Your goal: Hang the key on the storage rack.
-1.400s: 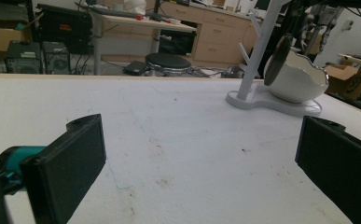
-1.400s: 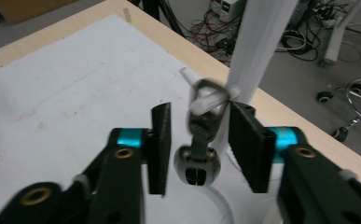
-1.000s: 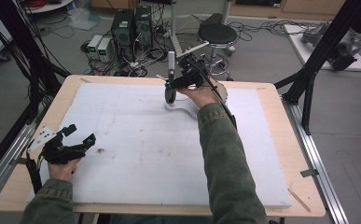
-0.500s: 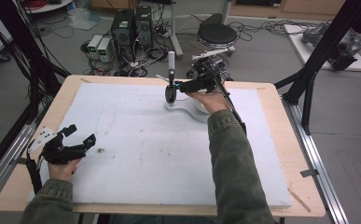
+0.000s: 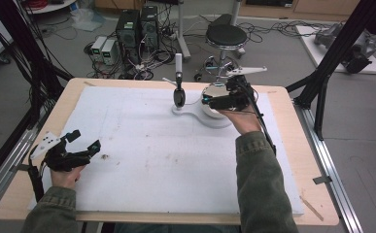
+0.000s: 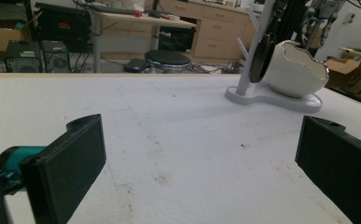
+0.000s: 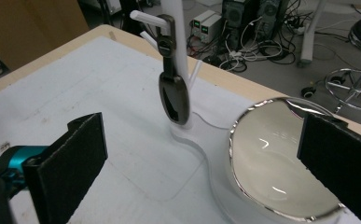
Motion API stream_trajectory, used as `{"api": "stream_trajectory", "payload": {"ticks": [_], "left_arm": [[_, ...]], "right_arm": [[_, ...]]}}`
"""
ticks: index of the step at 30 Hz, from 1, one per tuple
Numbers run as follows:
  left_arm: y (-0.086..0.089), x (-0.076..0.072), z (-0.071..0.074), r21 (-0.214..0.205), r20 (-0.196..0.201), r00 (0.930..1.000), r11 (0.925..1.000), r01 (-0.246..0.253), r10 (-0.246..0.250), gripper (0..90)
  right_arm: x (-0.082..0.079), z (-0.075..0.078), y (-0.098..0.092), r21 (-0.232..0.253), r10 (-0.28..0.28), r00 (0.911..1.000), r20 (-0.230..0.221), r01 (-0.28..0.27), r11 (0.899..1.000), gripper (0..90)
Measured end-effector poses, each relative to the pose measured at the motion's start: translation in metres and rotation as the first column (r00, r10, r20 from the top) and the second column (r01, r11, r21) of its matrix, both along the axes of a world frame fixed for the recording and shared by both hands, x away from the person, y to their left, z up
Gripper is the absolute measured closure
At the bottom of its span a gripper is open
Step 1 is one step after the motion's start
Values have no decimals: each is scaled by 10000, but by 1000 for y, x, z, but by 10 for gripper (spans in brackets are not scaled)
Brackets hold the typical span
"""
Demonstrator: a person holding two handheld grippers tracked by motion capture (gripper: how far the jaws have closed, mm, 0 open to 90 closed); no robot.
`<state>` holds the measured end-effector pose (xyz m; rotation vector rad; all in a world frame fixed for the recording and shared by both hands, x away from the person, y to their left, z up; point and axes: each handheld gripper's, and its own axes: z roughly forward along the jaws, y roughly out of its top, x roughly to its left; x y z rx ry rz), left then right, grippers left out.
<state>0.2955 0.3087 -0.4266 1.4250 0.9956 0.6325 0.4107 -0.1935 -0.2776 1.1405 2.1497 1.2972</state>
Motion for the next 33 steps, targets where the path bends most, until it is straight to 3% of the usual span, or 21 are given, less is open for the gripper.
{"api": "stream_trajectory", "payload": {"ticks": [15, 25, 33], "left_arm": [[0, 0, 0, 83, -49, 10000, 10000, -16, 17, 21], [0, 0, 0, 63, -58, 10000, 10000, -54, 55, 21], [0, 0, 0, 141, -98, 10000, 9999, -7, 9, 21]], "right_arm": [[-32, -18, -52, 501, -633, 9974, 342, 616, 9968, 6], [-45, -30, -67, 518, -837, 9958, 380, 817, 9953, 6], [-60, -45, -79, 469, -1090, 9914, 726, 1057, 9933, 6]]}}
